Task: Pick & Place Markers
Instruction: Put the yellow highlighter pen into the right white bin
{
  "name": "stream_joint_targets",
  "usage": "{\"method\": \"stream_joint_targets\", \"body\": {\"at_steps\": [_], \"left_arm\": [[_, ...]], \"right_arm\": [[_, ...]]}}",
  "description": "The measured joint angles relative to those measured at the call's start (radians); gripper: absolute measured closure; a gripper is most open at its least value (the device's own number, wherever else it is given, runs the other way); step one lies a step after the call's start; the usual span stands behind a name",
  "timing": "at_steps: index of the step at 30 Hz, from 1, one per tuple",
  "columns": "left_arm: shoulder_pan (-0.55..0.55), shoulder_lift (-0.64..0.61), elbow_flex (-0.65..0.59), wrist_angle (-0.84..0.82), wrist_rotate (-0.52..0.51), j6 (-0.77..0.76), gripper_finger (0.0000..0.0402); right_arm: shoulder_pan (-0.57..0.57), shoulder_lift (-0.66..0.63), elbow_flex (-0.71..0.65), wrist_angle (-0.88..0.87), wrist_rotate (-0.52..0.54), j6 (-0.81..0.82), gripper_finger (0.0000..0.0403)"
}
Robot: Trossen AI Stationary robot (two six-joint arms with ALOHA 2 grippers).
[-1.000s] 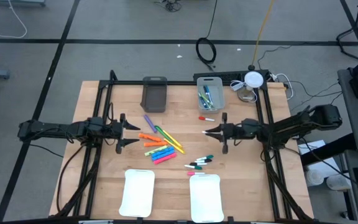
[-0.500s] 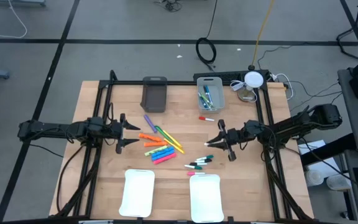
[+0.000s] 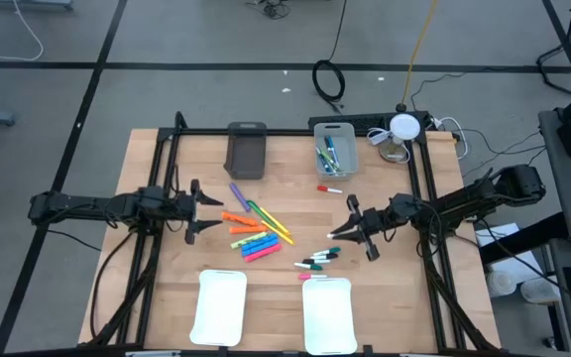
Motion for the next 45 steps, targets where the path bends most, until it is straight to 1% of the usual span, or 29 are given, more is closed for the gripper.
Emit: {"method": "stream_joint_targets", "body": {"at_steps": [7, 11, 13, 18, 20, 25, 29, 32, 36, 39, 42, 45], "left_arm": [[0.000, 0.000, 0.000, 0.065, 0.000, -0.001, 0.0151], [0.000, 0.000, 0.000, 0.076, 0.000, -0.004, 0.0151], [0.000, 0.000, 0.000, 0.075, 0.000, -0.004, 0.0151], [0.000, 0.000, 0.000, 0.075, 0.000, -0.004, 0.0151], [0.000, 0.000, 0.000, 0.075, 0.000, -0.005, 0.0151], [0.000, 0.000, 0.000, 0.077, 0.000, -0.008, 0.0151], [0.000, 0.000, 0.000, 0.079, 0.000, -0.008, 0.0151], [0.000, 0.000, 0.000, 0.079, 0.000, -0.008, 0.0151], [0.000, 0.000, 0.000, 0.079, 0.000, -0.008, 0.0151], [0.000, 0.000, 0.000, 0.080, 0.000, -0.007, 0.0151], [0.000, 0.000, 0.000, 0.079, 0.000, -0.007, 0.0151], [0.000, 0.000, 0.000, 0.080, 0.000, -0.007, 0.0151]], "right_arm": [[0.037, 0.000, 0.000, -0.006, -0.004, 0.020, 0.0383], [0.091, 0.000, 0.026, -0.043, -0.052, 0.025, 0.0383], [0.125, -0.001, 0.069, -0.115, -0.054, 0.018, 0.0383], [0.220, 0.014, 0.226, -0.470, -0.051, -0.023, 0.0383], [0.262, 0.027, 0.281, -0.564, -0.051, -0.035, 0.0383], [0.361, 0.095, 0.381, -0.606, -0.058, -0.061, 0.0383], [0.411, 0.165, 0.443, -0.603, -0.125, -0.095, 0.0383], [0.421, 0.234, 0.482, -0.608, -0.130, -0.080, 0.0383], [0.399, 0.340, 0.544, -0.693, -0.130, -0.049, 0.0383], [0.384, 0.408, 0.583, -0.712, -0.132, -0.031, 0.0383], [0.373, 0.441, 0.598, -0.703, -0.182, -0.024, 0.0379], [0.366, 0.445, 0.603, -0.695, -0.198, 0.017, 0.0370]]}}
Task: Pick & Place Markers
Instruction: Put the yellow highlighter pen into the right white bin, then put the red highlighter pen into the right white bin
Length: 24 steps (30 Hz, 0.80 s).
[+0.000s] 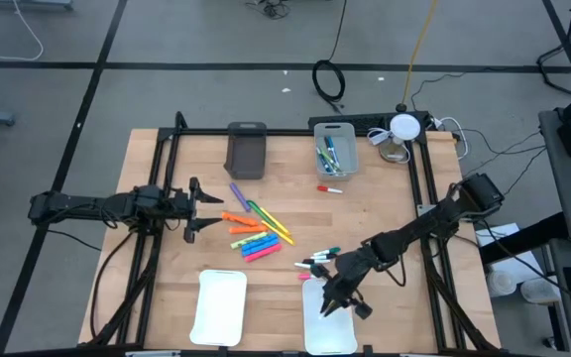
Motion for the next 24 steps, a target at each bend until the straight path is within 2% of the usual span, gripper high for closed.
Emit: {"method": "stream_joint_targets", "body": {"at_steps": [18, 24], "left_arm": [[0.000, 0.000, 0.000, -0.001, 0.000, 0.000, 0.0151], [0.000, 0.000, 0.000, -0.001, 0.000, 0.000, 0.0151]], "right_arm": [[-0.002, 0.000, 0.000, 0.017, 0.027, 0.053, 0.0329], [-0.021, -0.035, -0.001, 0.027, 0.191, 0.030, 0.0323]]}}
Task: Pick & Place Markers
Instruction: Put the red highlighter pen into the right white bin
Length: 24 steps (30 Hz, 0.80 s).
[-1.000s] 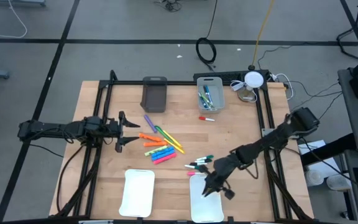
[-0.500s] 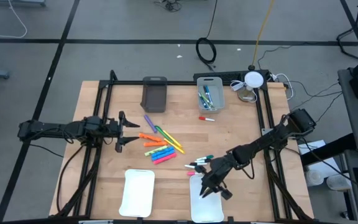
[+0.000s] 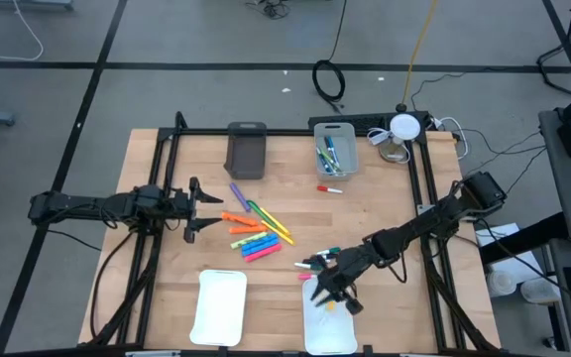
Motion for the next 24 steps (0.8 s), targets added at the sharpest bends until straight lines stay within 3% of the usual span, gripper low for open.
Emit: {"method": "stream_joint_targets", "body": {"at_steps": [5, 13, 20, 24], "left_arm": [[0.000, 0.000, 0.000, 0.000, 0.000, 0.000, 0.0151], [0.000, 0.000, 0.000, 0.000, 0.000, 0.000, 0.0151], [0.000, 0.000, 0.000, -0.001, 0.000, 0.000, 0.0151], [0.000, 0.000, 0.000, 0.000, 0.000, 0.000, 0.0151]], "right_arm": [[-0.045, -0.105, 0.000, -0.053, 0.177, -0.063, 0.0322], [-0.231, -0.301, -0.002, -0.379, 0.578, -0.174, 0.0298], [-0.471, -0.334, -0.116, -0.418, 0.614, -0.189, 0.0224], [-0.580, -0.333, -0.210, -0.383, 0.610, -0.190, 0.0203]]}}
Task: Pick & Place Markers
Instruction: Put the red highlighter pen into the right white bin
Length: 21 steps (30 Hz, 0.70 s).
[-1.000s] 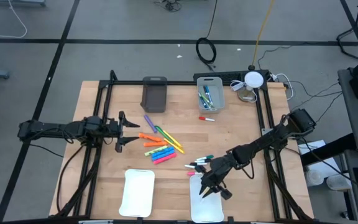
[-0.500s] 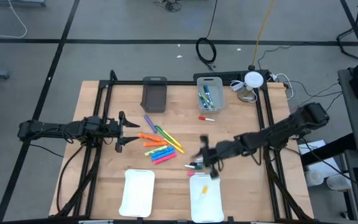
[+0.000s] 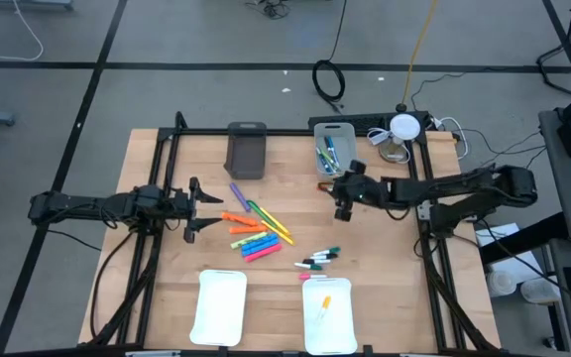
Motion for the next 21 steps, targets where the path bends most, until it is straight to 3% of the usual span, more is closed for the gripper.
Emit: {"method": "stream_joint_targets", "body": {"at_steps": [2, 8, 14, 21], "left_arm": [[0.000, 0.000, 0.000, 0.000, 0.000, 0.000, 0.0151], [0.000, 0.000, 0.000, 0.000, 0.000, 0.000, 0.0151], [0.000, 0.000, 0.000, 0.000, 0.000, 0.000, 0.0151], [0.000, 0.000, 0.000, 0.000, 0.000, 0.000, 0.0151]], "right_arm": [[-0.051, 0.000, -0.044, 0.057, -0.027, 0.003, 0.0200], [-0.147, 0.009, -0.149, 0.225, -0.240, 0.056, 0.0206], [-0.151, 0.008, -0.216, 0.334, -0.235, 0.040, 0.0210], [-0.151, 0.010, -0.225, 0.305, -0.236, 0.030, 0.0211]]}}
